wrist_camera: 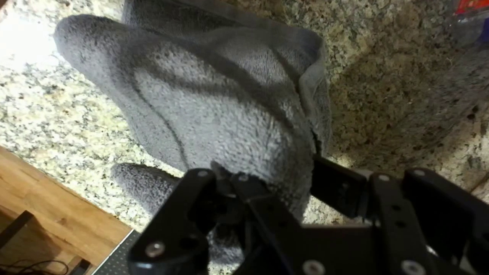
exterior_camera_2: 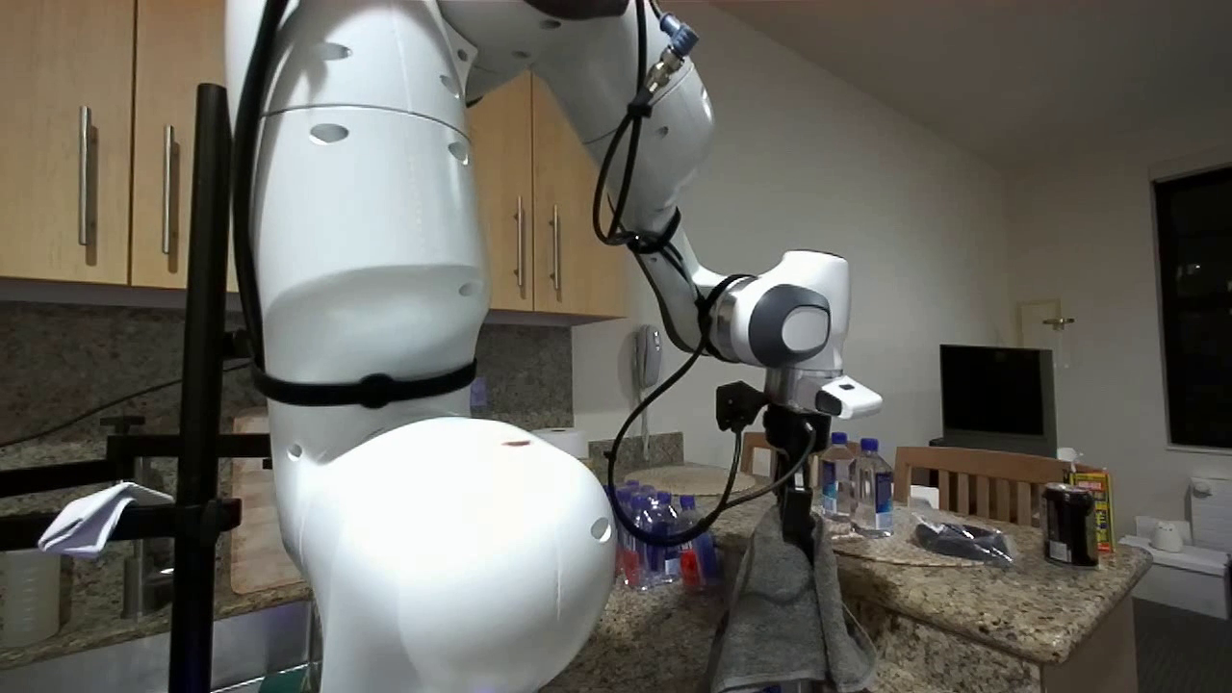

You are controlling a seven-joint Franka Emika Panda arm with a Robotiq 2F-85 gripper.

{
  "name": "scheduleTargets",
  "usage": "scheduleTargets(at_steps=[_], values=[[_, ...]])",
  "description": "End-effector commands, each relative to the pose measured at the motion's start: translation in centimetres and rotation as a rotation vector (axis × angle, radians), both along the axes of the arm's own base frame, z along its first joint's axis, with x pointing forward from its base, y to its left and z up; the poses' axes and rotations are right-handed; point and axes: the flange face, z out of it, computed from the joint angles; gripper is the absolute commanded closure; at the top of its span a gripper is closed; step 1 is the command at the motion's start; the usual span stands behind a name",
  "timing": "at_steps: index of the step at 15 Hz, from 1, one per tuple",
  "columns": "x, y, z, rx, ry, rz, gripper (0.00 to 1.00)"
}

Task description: Put the towel on the bottle to the right

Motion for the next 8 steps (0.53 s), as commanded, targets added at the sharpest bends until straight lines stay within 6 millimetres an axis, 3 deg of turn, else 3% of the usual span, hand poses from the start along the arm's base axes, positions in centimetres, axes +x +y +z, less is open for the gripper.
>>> scheduleTargets(at_steps=[1, 8], values=[[0.7, -0.5, -0.1, 0.028, -0.025, 0.003, 0.91], [1.0, -3.0, 0.2, 0.031, -0.035, -0.056, 0.92]])
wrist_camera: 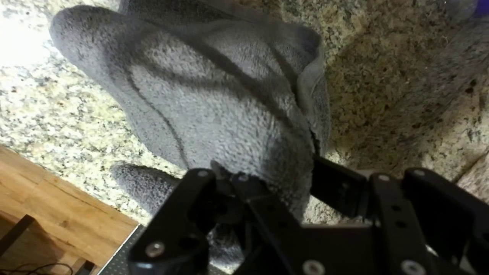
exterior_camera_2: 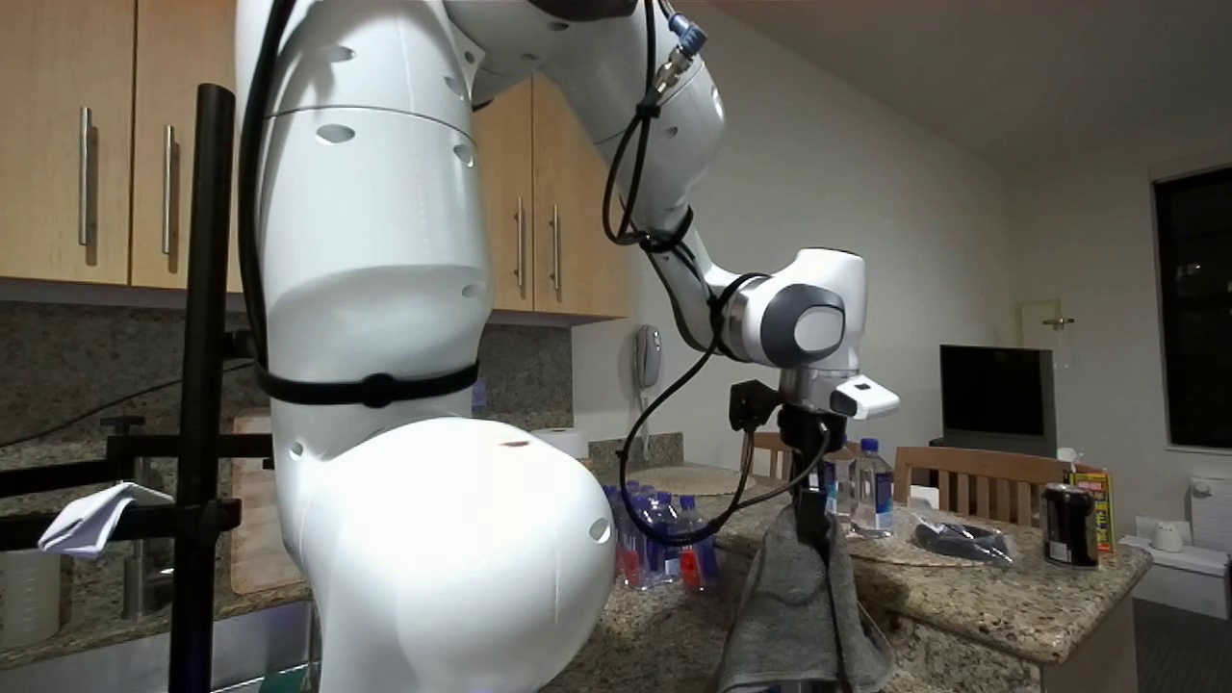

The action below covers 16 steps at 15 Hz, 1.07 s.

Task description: Put the towel on the bottle to the right

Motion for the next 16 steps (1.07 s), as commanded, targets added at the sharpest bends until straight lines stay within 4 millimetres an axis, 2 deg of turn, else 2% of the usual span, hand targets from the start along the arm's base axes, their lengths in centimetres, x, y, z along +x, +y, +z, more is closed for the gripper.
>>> scheduleTargets(at_steps=[1, 10, 16], values=[[0.0, -1.7, -0.3, 0.023, -0.017, -0.019, 0.93], [-1.0, -3.9, -3.9, 0.074, 0.037, -0.094, 0.93], [-2.1, -5.4, -5.2, 0.083, 0.061, -0.138, 0.93]])
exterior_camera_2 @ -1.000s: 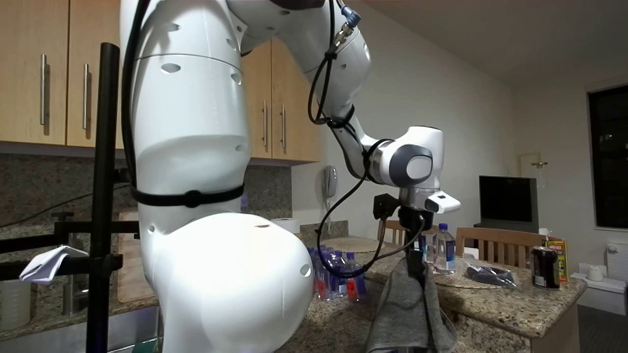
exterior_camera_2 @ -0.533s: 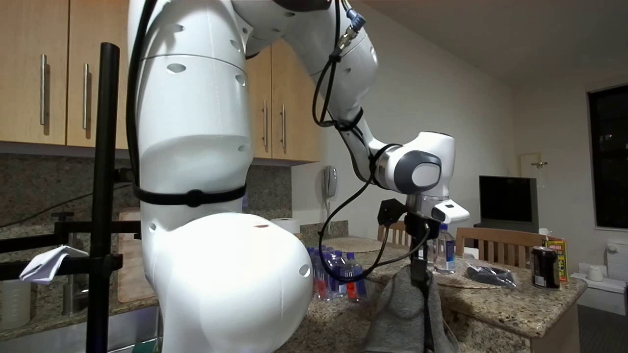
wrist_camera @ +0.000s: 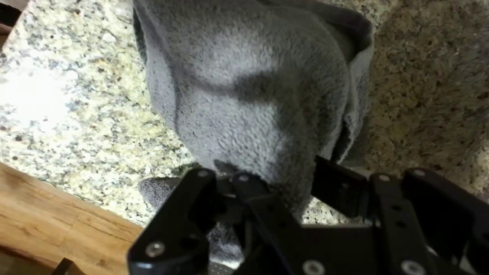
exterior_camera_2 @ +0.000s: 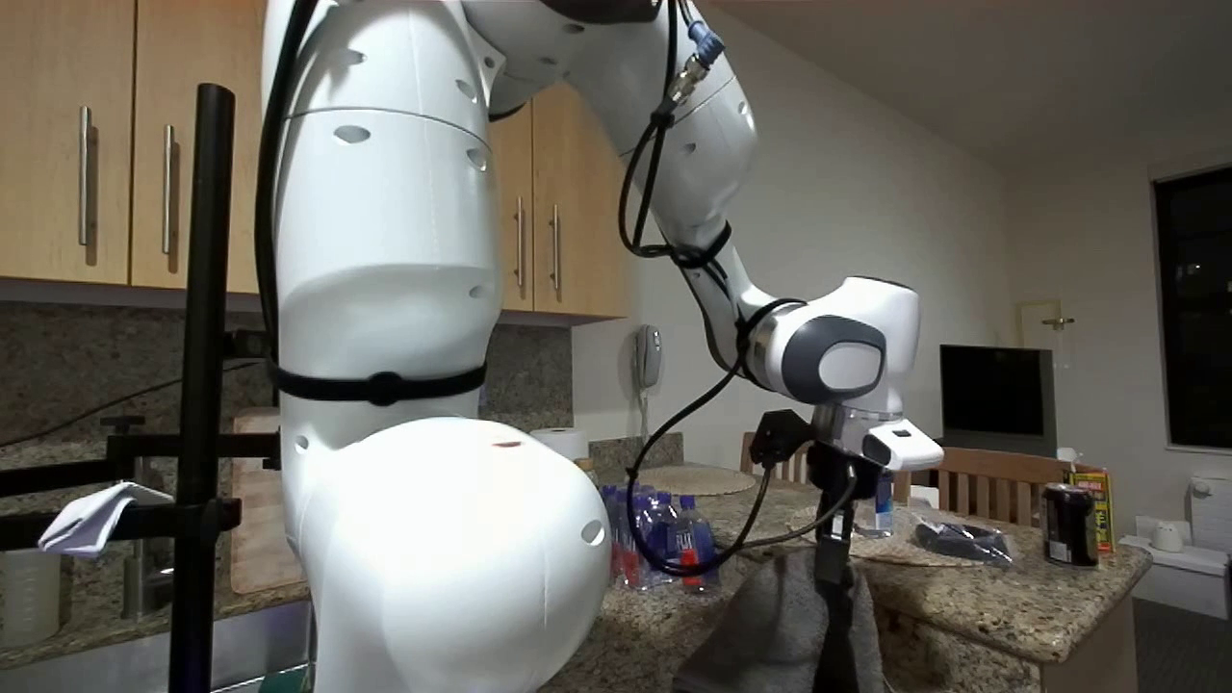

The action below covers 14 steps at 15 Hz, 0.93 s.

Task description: Put the towel on the bottle to the right

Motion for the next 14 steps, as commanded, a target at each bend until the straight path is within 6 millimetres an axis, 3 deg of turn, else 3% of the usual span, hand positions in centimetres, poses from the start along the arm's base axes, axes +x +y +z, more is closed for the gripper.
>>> scheduleTargets(at_steps=[1, 9, 10, 14], values=[[-1.1, -0.8, -1.0, 0.018, -0.018, -0.011, 0.93], [-2.3, 0.7, -2.8, 0.025, 0.003, -0.002, 0.93], [-2.4, 0.8, -2.9, 0.024, 0.006, -0.001, 0.65], [-2.8, 0.9, -3.1, 0.02, 0.017, 0.0, 0.44]])
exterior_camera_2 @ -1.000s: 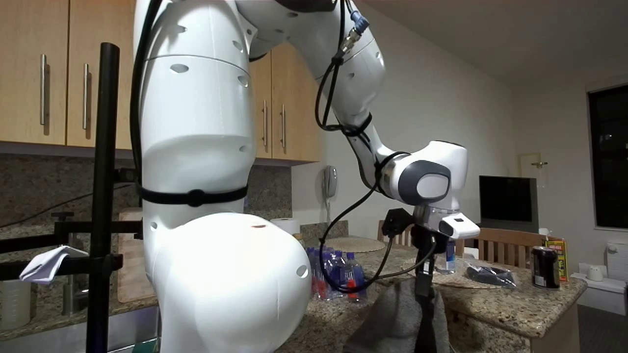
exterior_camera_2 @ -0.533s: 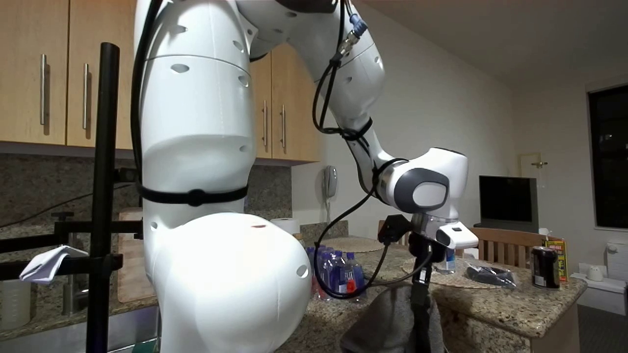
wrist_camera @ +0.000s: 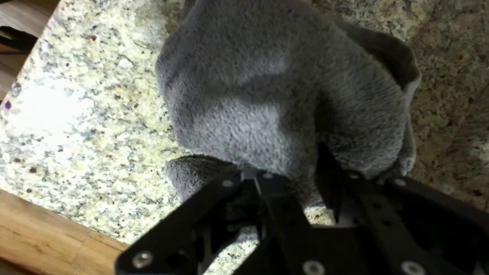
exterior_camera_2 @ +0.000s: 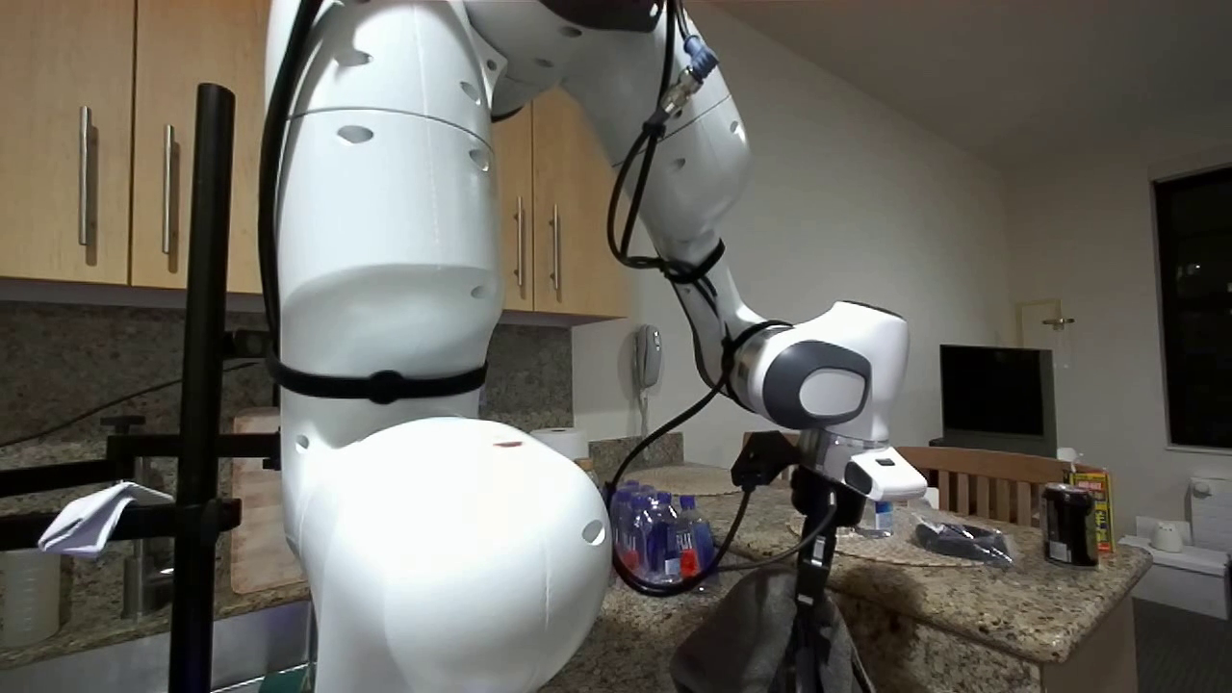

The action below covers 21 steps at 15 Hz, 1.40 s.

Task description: Put the towel on the bottle to the right

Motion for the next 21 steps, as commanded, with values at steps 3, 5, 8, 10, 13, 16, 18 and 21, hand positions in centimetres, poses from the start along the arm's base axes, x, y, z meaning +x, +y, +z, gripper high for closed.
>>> scheduleTargets(at_steps=[3, 5, 8, 10, 13, 16, 18, 21], values=[[-1.0, 0.2, -0.5, 0.0, -0.015, 0.015, 0.26], [-1.1, 0.3, -0.3, -0.003, -0.013, 0.018, 0.13], [-1.0, 0.4, 0.5, -0.017, -0.01, 0.03, 0.0], [-1.0, 0.4, 1.7, -0.045, -0.017, 0.041, 0.0], [-1.3, -0.1, 3.9, -0.097, -0.039, 0.062, 0.0], [-1.6, -0.6, 6.0, -0.128, -0.067, 0.066, 0.0], [-1.8, -0.8, 7.3, -0.145, -0.075, 0.069, 0.0], [-2.1, -0.6, 9.0, -0.16, -0.09, 0.083, 0.0]])
